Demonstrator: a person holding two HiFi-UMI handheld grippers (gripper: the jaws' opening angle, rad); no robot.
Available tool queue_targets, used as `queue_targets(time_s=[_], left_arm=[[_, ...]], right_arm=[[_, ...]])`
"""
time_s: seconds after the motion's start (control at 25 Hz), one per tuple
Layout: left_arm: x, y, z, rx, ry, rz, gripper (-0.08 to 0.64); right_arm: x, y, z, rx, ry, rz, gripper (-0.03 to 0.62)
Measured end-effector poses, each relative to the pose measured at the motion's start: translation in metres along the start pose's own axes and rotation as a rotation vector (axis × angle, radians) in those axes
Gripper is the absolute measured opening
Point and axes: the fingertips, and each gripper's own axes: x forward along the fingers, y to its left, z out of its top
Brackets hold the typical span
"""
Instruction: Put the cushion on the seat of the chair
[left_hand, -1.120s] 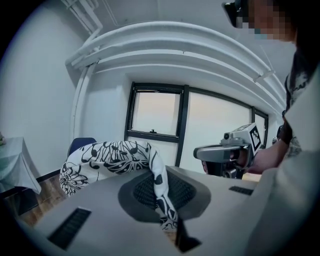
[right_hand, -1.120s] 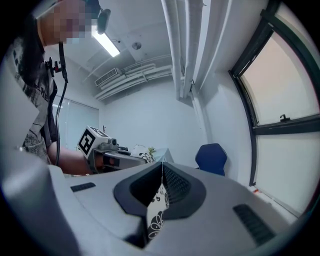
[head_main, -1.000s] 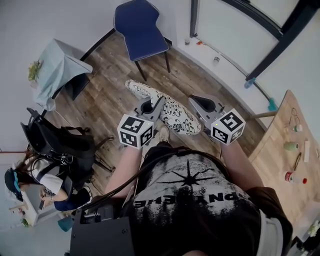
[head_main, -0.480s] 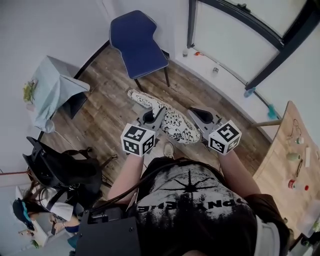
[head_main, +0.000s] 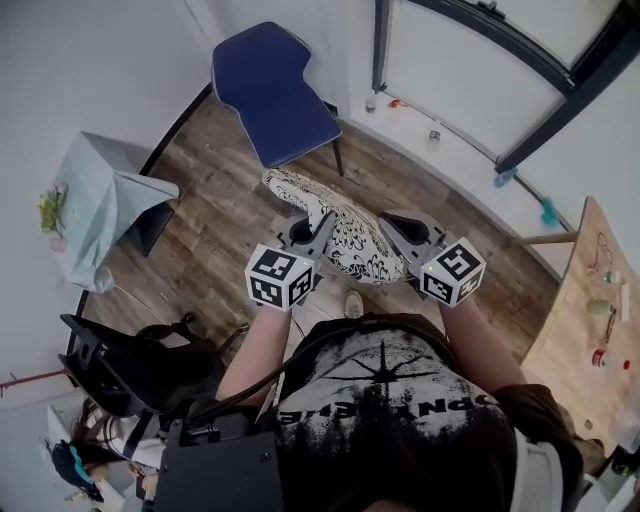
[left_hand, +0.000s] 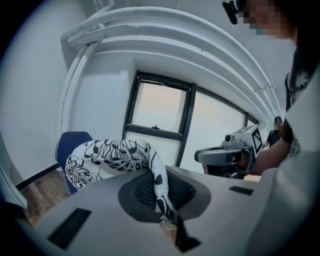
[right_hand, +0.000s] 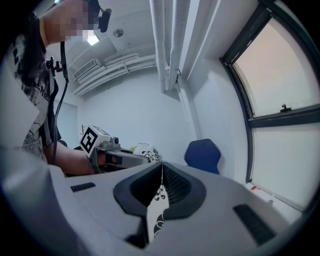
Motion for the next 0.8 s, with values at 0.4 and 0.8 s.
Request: queue_targets(time_s=[0.4,0.8], left_arm=[[-0.008,0.044,-0.008,-0.013,0.006,-0.008,0.022],[-0.001,0.087,-0.015,-0.064,0.018,0.024,0.023]], right_arm=[[0.049,0.009,0.001,-0.021,0.021,0.014,0.018],[0.091,-0.004,0.004,-0.042,0.07,0.051,0.018]])
